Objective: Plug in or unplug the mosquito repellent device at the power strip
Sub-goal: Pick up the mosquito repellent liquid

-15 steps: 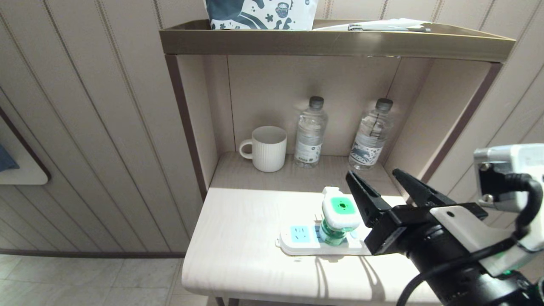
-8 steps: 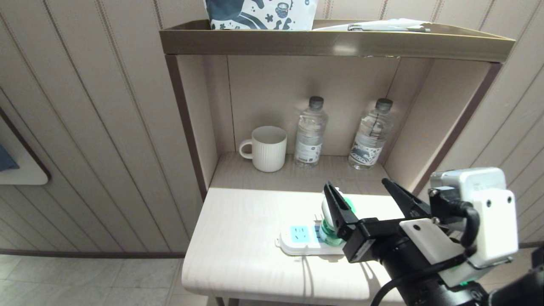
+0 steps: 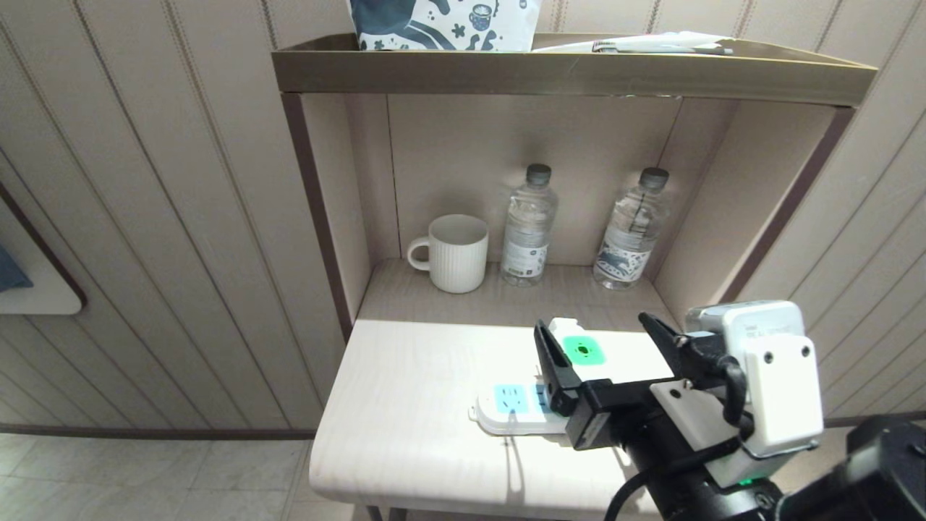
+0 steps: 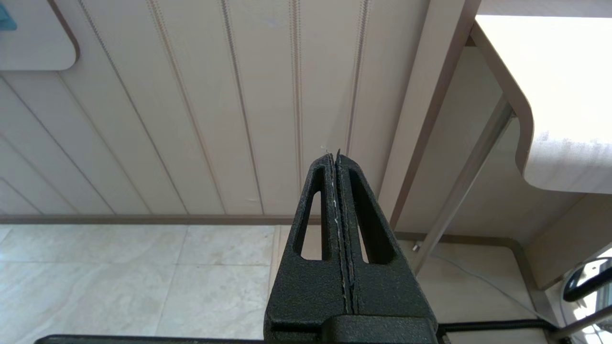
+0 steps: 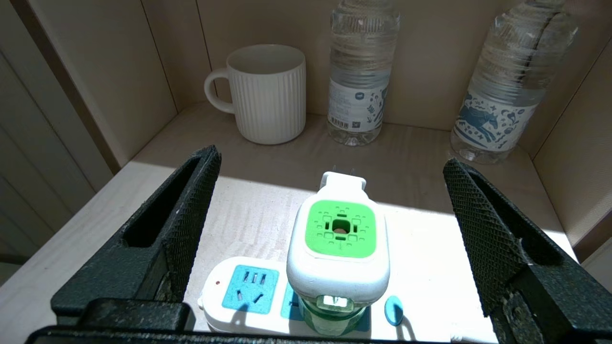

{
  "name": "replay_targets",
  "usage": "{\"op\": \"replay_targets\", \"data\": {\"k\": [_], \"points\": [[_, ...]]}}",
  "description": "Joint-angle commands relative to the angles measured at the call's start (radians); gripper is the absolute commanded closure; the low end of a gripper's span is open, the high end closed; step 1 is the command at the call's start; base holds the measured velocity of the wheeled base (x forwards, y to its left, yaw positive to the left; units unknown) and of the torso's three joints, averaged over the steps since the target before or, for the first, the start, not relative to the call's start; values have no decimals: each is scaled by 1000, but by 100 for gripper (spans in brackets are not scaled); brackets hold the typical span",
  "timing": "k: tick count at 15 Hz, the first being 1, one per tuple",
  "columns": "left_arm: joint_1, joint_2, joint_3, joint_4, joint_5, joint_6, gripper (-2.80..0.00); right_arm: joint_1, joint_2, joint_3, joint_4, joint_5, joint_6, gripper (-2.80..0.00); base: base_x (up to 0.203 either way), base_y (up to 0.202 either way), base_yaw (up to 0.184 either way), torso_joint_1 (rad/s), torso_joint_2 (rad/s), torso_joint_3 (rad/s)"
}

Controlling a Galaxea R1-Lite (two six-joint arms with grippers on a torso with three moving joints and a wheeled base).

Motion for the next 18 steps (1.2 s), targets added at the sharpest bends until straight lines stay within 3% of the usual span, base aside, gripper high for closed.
{"op": "replay_targets", "data": {"k": [1,18], "points": [[0,0,0,0,0,0,0,-6,38,-1,-46,-7,3,-280,0,0,0,0,0,0],[0,0,0,0,0,0,0,-34,92,3,-46,-15,9,-280,0,0,0,0,0,0]]}}
